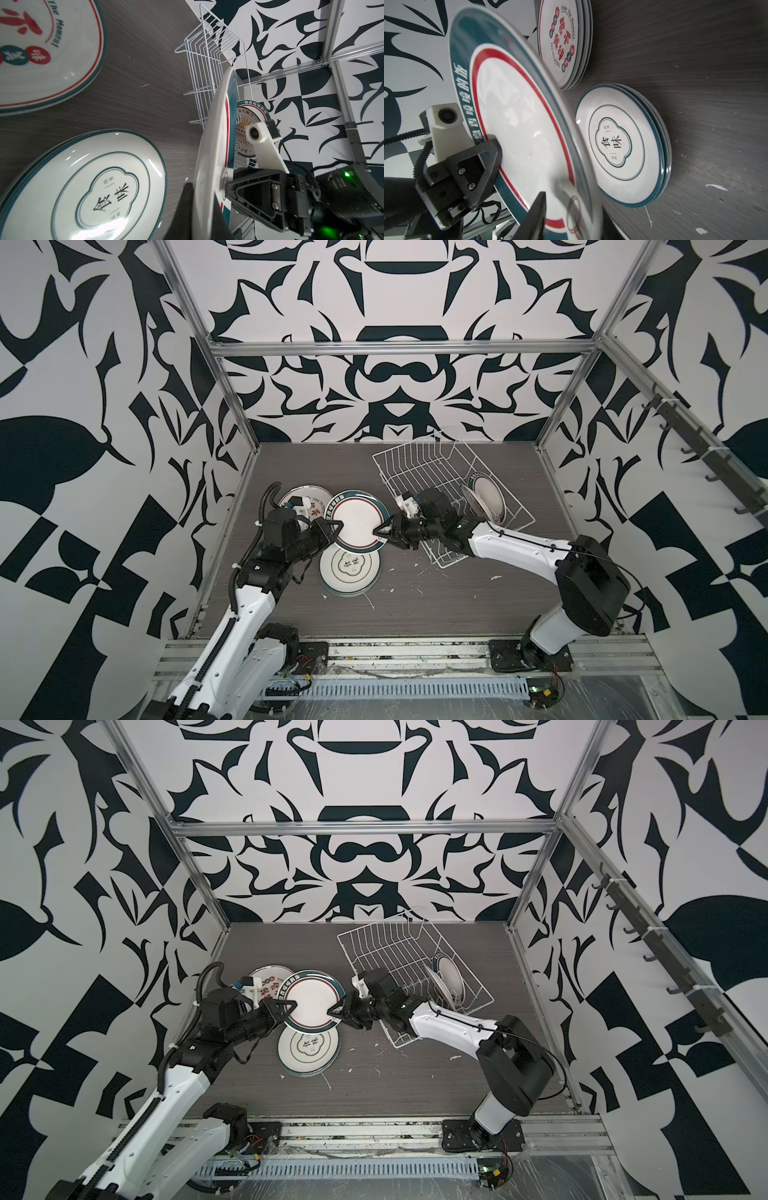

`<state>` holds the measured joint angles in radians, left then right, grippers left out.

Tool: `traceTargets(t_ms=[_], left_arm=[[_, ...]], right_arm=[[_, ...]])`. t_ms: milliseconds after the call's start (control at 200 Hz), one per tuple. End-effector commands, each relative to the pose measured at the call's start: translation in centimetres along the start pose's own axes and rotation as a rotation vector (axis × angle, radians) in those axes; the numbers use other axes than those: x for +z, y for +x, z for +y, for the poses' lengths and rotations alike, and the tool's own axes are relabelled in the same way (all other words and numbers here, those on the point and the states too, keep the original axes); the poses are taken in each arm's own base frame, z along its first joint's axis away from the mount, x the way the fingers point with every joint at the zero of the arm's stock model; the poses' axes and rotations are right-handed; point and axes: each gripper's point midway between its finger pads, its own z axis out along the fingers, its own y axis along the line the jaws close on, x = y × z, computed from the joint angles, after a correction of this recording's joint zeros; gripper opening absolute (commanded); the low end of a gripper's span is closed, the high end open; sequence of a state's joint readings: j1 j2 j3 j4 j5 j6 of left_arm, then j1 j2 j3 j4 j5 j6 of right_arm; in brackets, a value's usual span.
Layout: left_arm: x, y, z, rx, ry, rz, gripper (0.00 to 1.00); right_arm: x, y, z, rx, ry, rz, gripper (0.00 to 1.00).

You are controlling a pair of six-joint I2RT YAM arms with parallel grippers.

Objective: Unload the plates from the dish rack
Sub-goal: Place the plate among the plates.

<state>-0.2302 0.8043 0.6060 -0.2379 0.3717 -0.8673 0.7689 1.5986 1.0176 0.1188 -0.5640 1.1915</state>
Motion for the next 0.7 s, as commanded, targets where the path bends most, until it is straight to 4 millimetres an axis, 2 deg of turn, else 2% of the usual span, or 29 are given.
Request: traceTargets(t_ms=[0,270,380,540,695], left_arm=[[-0.9,-0.3,0.0,0.033,-0.03,-0.018,0.0],[-1.6,-0.3,-0.1,0.036,-0.04,-0.035,0.0],[-2.0,-0.4,-0.2,0.037,-0.045,-0.043,0.0],[-2.7,-0.5,-0.5,0.039,-0.053,-0.057,0.0],[-3.6,-0.6,-0.2,0.036,-0.091,-0.072,0.0]], right_arm=[[-1.1,-1.0,5.1,-0.112,-0.12,-0.043,0.42],[-1.2,-1.1,4.8,-0.115,-0.097,-0.05,0.5],[-1.3,-1.2,4.1,-0.112,-0.058,-0.058,0.53],[-2.4,-1.7,1.9,-0.148,0.104,-0.109,0.57],[-4.8,-2.4,-0.4,-0.236,0.324,-0.149,0.59]])
